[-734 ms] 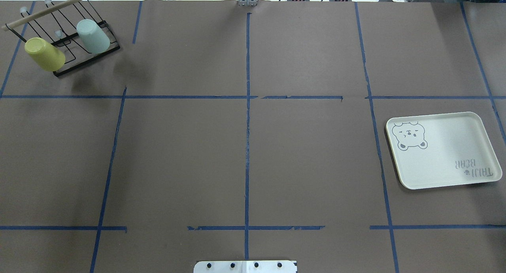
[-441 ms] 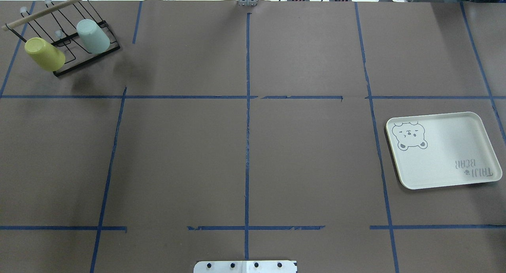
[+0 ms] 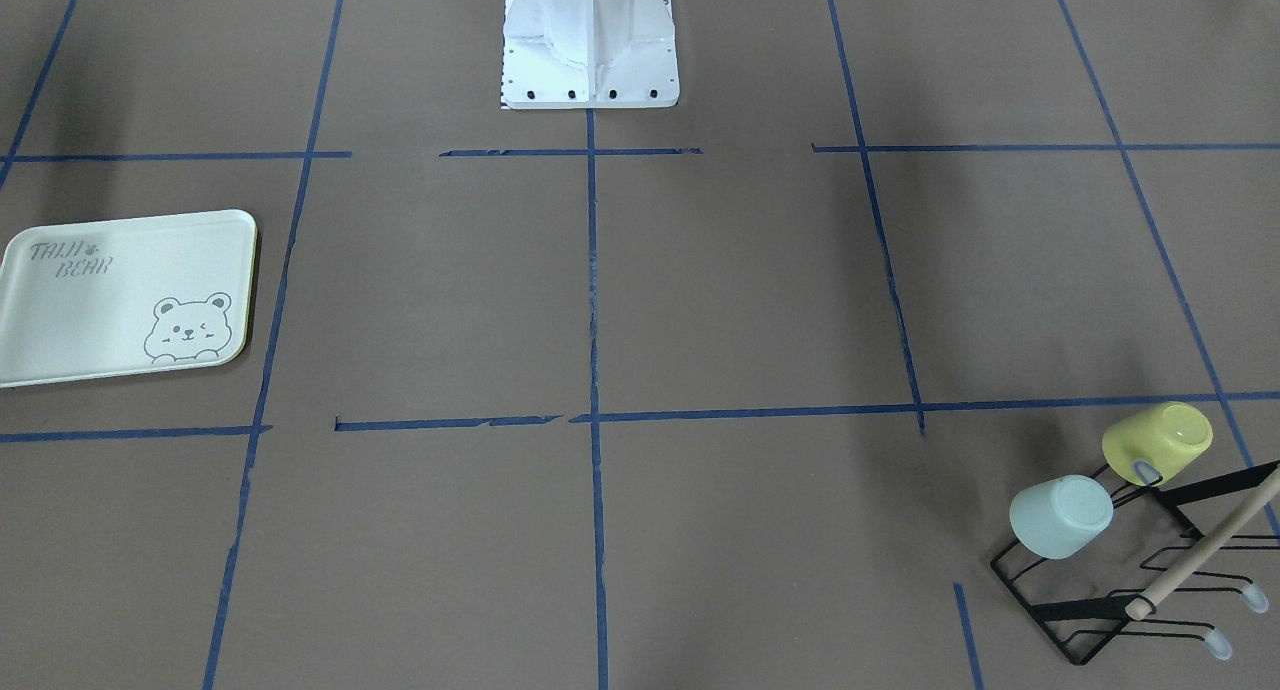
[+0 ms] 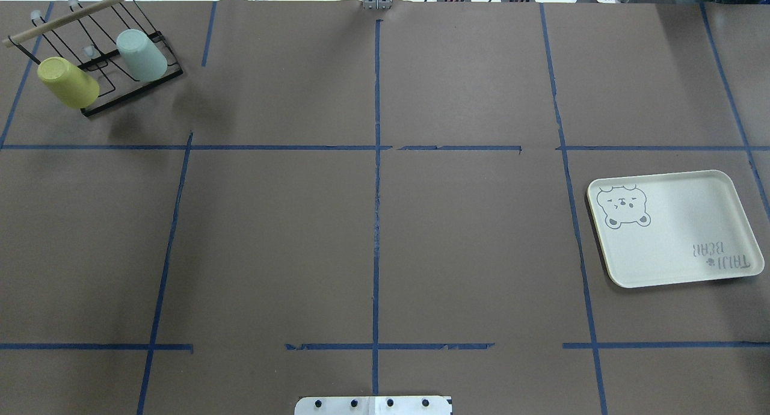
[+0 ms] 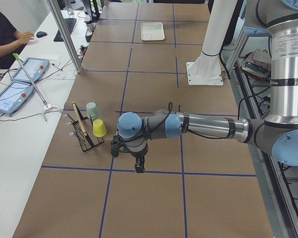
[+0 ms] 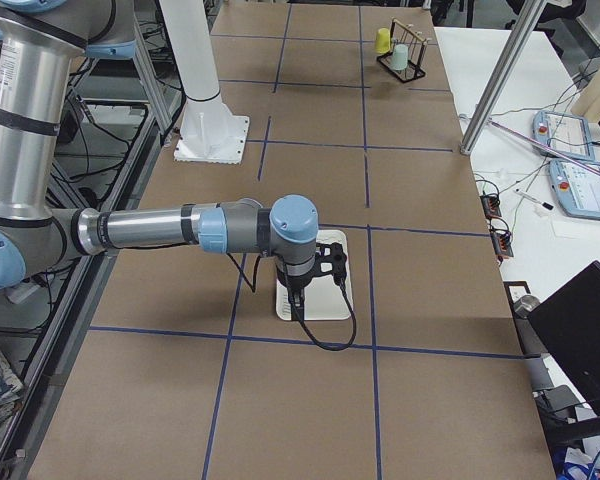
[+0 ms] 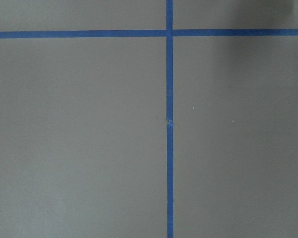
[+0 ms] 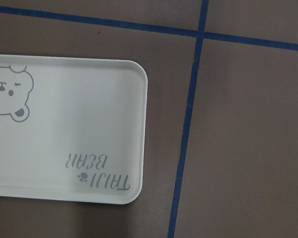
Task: Left arm grabs green cup and hands to right arm on tray
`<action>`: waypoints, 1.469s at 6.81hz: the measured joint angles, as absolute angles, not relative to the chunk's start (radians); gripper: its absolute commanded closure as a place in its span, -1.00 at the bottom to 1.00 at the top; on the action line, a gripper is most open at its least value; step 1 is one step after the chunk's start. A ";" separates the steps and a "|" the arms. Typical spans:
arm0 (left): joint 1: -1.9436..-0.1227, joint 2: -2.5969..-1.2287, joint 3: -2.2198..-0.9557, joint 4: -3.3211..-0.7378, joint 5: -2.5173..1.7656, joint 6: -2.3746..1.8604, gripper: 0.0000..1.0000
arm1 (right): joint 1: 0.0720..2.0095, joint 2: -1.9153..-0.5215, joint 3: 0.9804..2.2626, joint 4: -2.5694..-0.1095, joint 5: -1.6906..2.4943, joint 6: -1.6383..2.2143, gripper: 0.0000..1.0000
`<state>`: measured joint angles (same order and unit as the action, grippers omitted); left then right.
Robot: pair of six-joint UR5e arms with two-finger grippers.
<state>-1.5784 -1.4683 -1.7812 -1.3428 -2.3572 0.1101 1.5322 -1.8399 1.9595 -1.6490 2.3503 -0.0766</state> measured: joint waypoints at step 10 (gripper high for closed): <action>-1.405 -1.638 -1.769 -1.672 -2.416 -0.349 -1.00 | 1.529 -1.847 1.993 -1.623 2.406 -0.075 -1.00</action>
